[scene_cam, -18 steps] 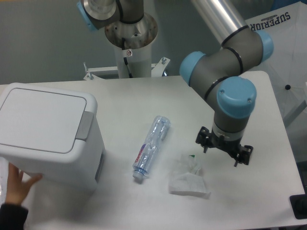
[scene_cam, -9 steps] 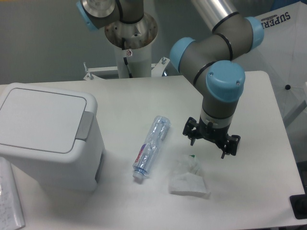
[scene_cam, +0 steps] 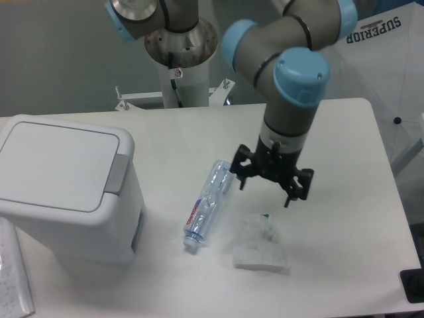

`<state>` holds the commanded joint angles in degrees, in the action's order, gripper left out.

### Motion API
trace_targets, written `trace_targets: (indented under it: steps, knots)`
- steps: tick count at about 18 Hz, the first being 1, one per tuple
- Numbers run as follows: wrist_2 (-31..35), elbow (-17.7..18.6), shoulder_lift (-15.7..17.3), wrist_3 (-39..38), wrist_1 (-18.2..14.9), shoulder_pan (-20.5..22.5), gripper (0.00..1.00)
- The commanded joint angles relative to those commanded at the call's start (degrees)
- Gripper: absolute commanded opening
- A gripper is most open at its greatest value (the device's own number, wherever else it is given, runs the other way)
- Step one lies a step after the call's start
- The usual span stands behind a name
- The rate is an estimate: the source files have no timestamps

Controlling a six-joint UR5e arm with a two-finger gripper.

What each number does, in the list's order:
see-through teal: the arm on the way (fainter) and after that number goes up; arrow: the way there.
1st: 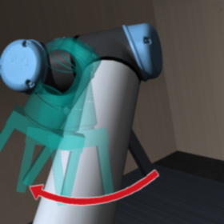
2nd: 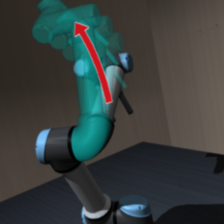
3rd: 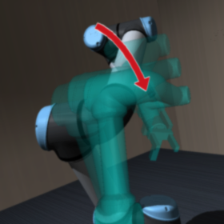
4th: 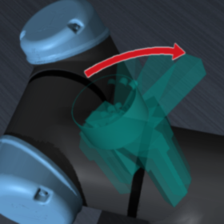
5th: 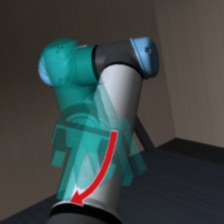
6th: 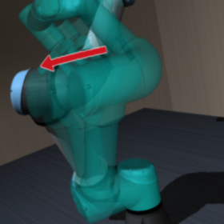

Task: Open the trash can
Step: 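Swing the gripper over the bottle to the bin lid's edge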

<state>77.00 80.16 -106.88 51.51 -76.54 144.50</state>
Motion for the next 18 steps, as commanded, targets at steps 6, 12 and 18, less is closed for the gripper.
trace_targets:
  steps: [6, 12, 18]
  knots:
    - [-4.22, -0.88, 1.05, -1.32, -2.46, -0.79, 1.0]
    - [-4.75, -2.89, 1.15, -4.21, -4.31, -3.16, 1.0]
    - [-5.8, -6.42, 0.17, -9.04, -8.36, -4.39, 1.0]
